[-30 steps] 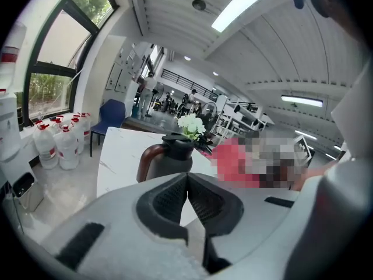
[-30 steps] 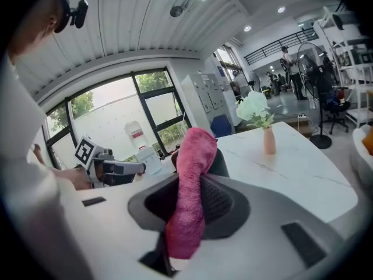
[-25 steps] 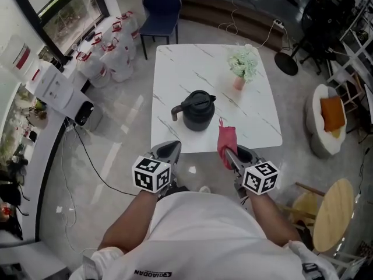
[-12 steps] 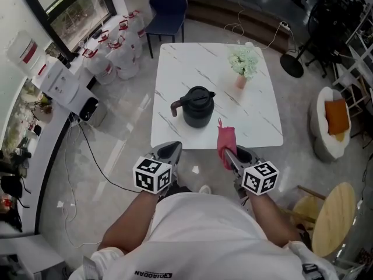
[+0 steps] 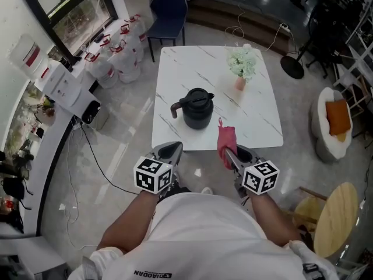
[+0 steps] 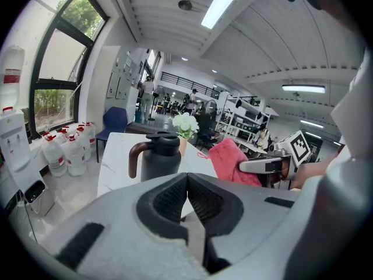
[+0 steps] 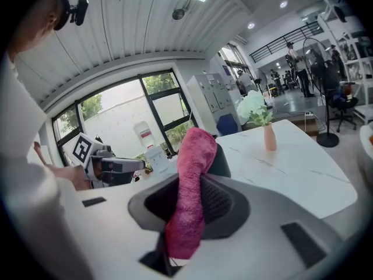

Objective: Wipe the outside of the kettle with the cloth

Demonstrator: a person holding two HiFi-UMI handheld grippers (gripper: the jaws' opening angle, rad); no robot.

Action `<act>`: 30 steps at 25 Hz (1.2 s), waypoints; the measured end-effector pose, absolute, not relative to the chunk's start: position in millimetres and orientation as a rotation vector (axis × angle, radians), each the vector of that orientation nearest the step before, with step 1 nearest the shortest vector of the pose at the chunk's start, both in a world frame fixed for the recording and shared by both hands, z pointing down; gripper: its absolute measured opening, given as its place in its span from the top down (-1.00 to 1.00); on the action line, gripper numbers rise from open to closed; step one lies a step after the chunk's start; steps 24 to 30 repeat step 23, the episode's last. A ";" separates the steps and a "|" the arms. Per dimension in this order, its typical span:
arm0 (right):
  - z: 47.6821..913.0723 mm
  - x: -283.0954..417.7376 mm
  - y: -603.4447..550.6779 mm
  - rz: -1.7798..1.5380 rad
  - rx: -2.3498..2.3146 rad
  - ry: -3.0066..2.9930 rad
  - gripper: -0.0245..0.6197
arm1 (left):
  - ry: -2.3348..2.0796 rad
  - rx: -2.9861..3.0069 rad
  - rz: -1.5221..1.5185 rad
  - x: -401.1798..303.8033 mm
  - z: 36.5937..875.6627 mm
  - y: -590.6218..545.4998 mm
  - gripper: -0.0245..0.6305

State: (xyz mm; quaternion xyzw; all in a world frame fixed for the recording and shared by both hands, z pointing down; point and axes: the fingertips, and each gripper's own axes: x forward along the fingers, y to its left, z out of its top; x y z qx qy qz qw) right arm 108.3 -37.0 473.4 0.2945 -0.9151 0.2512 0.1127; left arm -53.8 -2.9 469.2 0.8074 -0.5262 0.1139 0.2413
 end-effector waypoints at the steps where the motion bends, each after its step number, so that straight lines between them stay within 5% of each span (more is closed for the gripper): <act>1: 473.7 108.7 -36.9 0.739 0.864 -2.685 0.63 | -1.439 2.209 0.313 -53.3 468.9 -2.8 0.92; 30: 477.1 105.8 -41.6 0.741 0.854 -2.685 0.63 | -1.441 2.208 0.314 -51.5 469.6 -6.7 0.92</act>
